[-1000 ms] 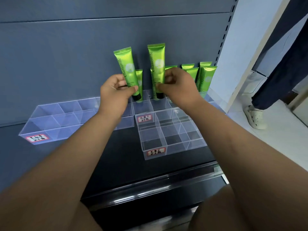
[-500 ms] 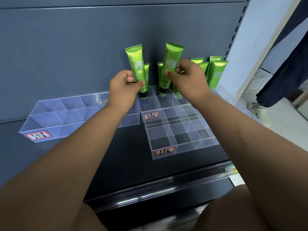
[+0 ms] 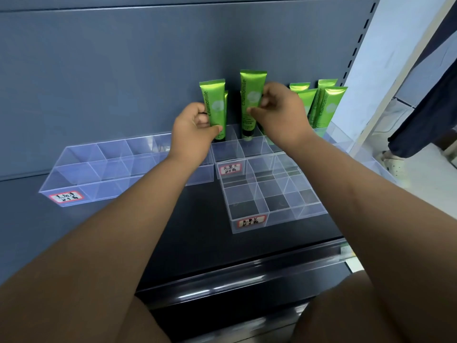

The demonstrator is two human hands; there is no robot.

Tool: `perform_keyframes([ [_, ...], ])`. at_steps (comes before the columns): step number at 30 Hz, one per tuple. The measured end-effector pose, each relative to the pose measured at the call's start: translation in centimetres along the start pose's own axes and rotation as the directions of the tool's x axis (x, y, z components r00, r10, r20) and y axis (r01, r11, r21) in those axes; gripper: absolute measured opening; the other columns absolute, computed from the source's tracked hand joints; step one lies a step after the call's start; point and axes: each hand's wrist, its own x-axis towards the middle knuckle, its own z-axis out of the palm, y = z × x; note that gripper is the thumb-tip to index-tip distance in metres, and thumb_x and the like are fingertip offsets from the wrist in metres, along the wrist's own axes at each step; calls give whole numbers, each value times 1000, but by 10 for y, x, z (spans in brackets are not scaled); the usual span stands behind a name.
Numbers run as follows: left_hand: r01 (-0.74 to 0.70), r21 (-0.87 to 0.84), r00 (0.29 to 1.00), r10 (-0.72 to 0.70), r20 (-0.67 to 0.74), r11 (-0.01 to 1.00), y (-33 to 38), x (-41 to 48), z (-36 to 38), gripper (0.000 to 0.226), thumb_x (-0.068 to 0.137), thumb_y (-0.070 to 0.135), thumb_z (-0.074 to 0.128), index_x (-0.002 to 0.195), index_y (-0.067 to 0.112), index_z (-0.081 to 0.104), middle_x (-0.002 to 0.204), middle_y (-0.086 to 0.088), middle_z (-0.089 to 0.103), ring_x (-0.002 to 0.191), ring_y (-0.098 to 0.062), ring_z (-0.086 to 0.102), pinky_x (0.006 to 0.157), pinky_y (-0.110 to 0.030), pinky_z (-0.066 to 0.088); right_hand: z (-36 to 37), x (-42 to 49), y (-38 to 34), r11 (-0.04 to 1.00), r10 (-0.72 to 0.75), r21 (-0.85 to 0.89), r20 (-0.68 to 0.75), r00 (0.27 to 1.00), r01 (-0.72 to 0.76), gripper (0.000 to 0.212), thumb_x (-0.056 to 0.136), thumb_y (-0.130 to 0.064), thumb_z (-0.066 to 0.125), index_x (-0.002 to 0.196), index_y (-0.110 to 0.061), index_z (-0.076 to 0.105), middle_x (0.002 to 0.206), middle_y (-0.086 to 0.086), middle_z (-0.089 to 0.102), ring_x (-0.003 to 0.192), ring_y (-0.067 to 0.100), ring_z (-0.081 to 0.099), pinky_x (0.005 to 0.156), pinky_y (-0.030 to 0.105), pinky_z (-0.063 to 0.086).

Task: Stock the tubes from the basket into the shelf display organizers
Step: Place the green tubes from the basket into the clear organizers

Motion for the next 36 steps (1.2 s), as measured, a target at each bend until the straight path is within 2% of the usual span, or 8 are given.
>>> perform_keyframes([
  [5, 5, 112, 1000, -6, 9, 994, -5, 6, 3, 38, 80, 0, 80, 78, 24, 52, 63, 7, 59, 59, -4, 55, 69, -26, 53, -1, 1, 3, 994, -15, -112, 3, 1000, 15, 32, 82, -12, 77, 74, -18, 47, 71, -2, 49, 63, 12, 43, 58, 20, 37],
  [9, 15, 183, 999, -21, 32, 983, -12, 7, 2, 28, 78, -1, 81, 78, 14, 56, 71, -8, 62, 70, -16, 60, 81, -42, 58, 1, 1, 4, 988, -32, -153, -14, 999, 30, 23, 81, -11, 75, 95, -9, 57, 85, 8, 65, 77, 24, 59, 67, 29, 47],
  [12, 7, 235, 1000, -12, 24, 972, -18, 9, 2, 26, 74, 1, 83, 81, -1, 57, 75, -9, 59, 72, -19, 56, 82, -50, 56, 1, 3, 3, 988, -36, -148, 6, 999, 37, 23, 84, -15, 75, 99, -14, 57, 87, 7, 66, 78, 24, 60, 66, 22, 47],
  [19, -14, 318, 999, 2, 36, 948, -19, 10, 5, 22, 77, 4, 82, 83, 0, 61, 70, 3, 58, 72, -16, 55, 80, -41, 56, 2, 5, 10, 956, -48, -286, 76, 996, 68, 31, 92, -25, 68, 72, -8, 52, 58, 1, 42, 65, 25, 40, 50, 24, 28],
  [23, 25, 320, 1000, -29, 7, 947, -17, 10, 4, 20, 79, 5, 81, 88, 2, 64, 76, -3, 67, 74, -17, 61, 80, -36, 56, 2, 6, 9, 962, -53, -265, 27, 998, 58, 9, 89, -14, 68, 98, -13, 67, 71, -2, 56, 73, 20, 50, 59, 27, 33],
  [26, 33, 302, 999, -33, -6, 953, -18, 10, 3, 25, 79, 3, 81, 98, 12, 67, 76, 1, 68, 81, -22, 69, 84, -38, 59, 2, 6, 7, 961, -67, -271, -10, 998, 62, 32, 87, -6, 63, 118, -14, 69, 83, -1, 63, 79, 18, 56, 67, 21, 37],
  [31, 42, 269, 999, -38, -21, 962, -17, 8, 3, 21, 82, 6, 78, 100, 8, 67, 84, -10, 71, 84, -26, 70, 85, -40, 58, 1, 5, 4, 932, -131, -344, -26, 991, 115, 32, 89, -12, 53, 114, -15, 73, 85, 8, 73, 78, 28, 63, 70, 26, 47],
  [36, 29, 244, 999, -20, -39, 969, -16, 8, 3, 16, 85, 11, 77, 89, 7, 62, 78, 2, 59, 77, -15, 58, 83, -37, 56, -2, 4, 0, 910, -185, -381, -17, 983, 165, 31, 90, -16, 50, 105, -15, 76, 78, 12, 74, 77, 36, 69, 73, 37, 56],
])
